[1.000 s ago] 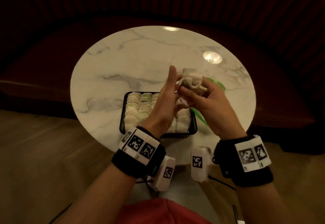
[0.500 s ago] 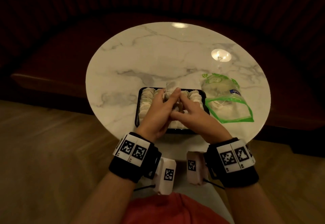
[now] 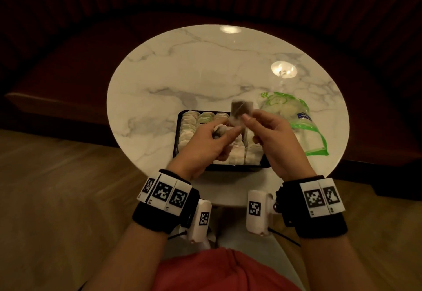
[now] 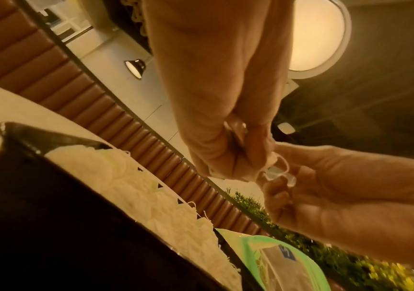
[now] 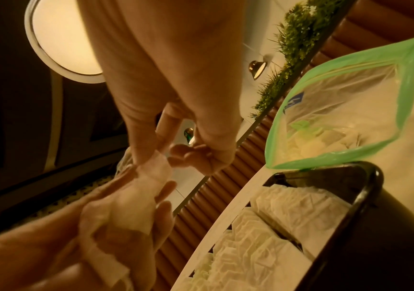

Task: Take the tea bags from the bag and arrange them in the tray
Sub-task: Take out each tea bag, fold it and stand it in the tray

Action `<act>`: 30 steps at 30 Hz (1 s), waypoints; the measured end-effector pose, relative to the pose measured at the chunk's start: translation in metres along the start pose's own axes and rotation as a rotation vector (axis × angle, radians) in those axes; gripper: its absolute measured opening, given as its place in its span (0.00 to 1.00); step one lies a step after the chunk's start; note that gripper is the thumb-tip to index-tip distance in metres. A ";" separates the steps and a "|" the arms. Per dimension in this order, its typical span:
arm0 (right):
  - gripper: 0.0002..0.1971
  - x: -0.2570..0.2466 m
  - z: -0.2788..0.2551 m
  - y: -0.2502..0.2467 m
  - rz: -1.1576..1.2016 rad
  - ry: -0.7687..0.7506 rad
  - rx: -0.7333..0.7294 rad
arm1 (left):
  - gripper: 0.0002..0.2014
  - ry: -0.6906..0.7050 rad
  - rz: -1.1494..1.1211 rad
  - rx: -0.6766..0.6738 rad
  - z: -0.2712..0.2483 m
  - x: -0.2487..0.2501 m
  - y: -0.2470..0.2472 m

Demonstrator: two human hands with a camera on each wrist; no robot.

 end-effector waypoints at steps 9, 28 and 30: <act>0.17 -0.009 -0.004 -0.005 -0.245 -0.191 -0.012 | 0.26 -0.066 -0.231 0.079 0.000 0.008 -0.004; 0.18 0.006 -0.011 0.008 0.154 -0.022 -0.146 | 0.05 0.103 -0.063 0.300 -0.006 0.019 -0.023; 0.15 0.009 -0.011 0.007 0.166 -0.006 -0.139 | 0.06 0.112 -0.071 0.329 -0.006 0.019 -0.024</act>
Point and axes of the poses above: each hand's wrist, its own z-axis towards the middle knuckle, its own y-axis out of the palm, x = y × z, the point moved 5 cm from there along z, towards the middle knuckle, and after that the axes turned 15 degrees about -x, right-handed, at the moved point
